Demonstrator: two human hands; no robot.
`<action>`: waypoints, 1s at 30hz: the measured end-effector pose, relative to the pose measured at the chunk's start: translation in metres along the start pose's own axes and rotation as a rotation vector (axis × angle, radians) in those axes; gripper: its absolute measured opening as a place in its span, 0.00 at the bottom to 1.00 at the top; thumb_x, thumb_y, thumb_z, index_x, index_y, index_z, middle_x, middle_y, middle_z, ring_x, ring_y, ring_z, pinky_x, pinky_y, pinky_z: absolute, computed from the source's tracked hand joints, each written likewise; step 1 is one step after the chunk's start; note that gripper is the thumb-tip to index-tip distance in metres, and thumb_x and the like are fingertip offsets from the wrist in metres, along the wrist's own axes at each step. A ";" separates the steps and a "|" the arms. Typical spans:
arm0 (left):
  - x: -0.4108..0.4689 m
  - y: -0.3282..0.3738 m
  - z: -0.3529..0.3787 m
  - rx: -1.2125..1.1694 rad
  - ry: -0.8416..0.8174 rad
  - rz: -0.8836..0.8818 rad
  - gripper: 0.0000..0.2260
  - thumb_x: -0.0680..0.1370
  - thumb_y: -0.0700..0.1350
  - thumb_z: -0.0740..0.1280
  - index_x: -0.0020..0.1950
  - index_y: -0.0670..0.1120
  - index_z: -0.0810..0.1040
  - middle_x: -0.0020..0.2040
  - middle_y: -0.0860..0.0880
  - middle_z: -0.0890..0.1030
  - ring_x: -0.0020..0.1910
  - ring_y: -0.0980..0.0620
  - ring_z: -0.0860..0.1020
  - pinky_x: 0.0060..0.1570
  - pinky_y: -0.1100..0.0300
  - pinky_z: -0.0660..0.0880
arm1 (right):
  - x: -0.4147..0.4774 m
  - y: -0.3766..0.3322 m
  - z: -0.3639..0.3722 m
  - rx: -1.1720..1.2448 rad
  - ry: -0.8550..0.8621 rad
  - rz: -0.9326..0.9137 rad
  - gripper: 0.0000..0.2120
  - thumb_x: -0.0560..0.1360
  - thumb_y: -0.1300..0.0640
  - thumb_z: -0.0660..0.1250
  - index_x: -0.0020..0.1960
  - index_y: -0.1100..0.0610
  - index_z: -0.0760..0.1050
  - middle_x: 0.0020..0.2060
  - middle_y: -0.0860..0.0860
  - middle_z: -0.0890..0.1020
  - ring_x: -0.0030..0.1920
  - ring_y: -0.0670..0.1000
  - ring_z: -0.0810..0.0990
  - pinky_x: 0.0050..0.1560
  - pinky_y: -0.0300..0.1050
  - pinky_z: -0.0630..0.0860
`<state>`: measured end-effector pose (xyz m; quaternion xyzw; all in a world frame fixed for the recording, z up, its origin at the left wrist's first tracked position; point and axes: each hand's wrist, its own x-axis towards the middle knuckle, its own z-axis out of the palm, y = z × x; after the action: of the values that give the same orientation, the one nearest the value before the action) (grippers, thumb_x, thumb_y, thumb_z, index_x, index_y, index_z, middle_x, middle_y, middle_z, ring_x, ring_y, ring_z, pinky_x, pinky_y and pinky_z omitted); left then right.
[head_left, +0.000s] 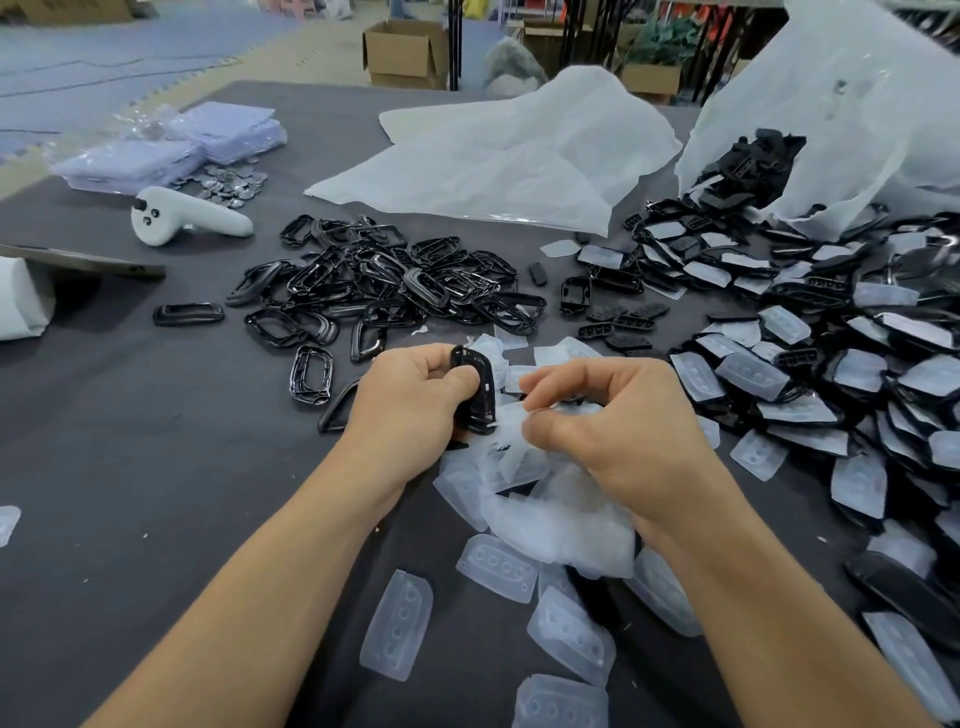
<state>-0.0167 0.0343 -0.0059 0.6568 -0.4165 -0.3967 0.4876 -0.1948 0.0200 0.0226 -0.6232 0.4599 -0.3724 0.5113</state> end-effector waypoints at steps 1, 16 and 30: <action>0.000 0.000 0.000 -0.011 -0.003 -0.004 0.09 0.81 0.39 0.68 0.46 0.47 0.86 0.42 0.43 0.88 0.36 0.48 0.82 0.40 0.52 0.80 | 0.000 0.000 -0.001 0.045 -0.002 0.000 0.14 0.64 0.71 0.79 0.32 0.52 0.84 0.43 0.46 0.88 0.49 0.46 0.86 0.54 0.45 0.80; -0.006 0.010 0.001 -0.127 0.069 0.076 0.15 0.82 0.39 0.67 0.39 0.53 0.86 0.33 0.50 0.85 0.30 0.54 0.82 0.31 0.56 0.81 | 0.002 -0.007 -0.001 0.382 -0.034 0.131 0.10 0.76 0.70 0.70 0.54 0.59 0.82 0.37 0.56 0.84 0.27 0.48 0.74 0.26 0.36 0.67; -0.008 0.009 0.002 -0.075 0.081 0.082 0.14 0.81 0.39 0.68 0.41 0.53 0.86 0.33 0.50 0.84 0.30 0.54 0.81 0.39 0.49 0.83 | 0.002 -0.008 -0.004 0.354 0.001 0.118 0.12 0.75 0.68 0.67 0.42 0.57 0.86 0.24 0.50 0.72 0.26 0.46 0.66 0.26 0.36 0.61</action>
<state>-0.0231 0.0394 0.0037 0.6360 -0.4080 -0.3647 0.5441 -0.1968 0.0175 0.0314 -0.4953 0.4234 -0.4172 0.6336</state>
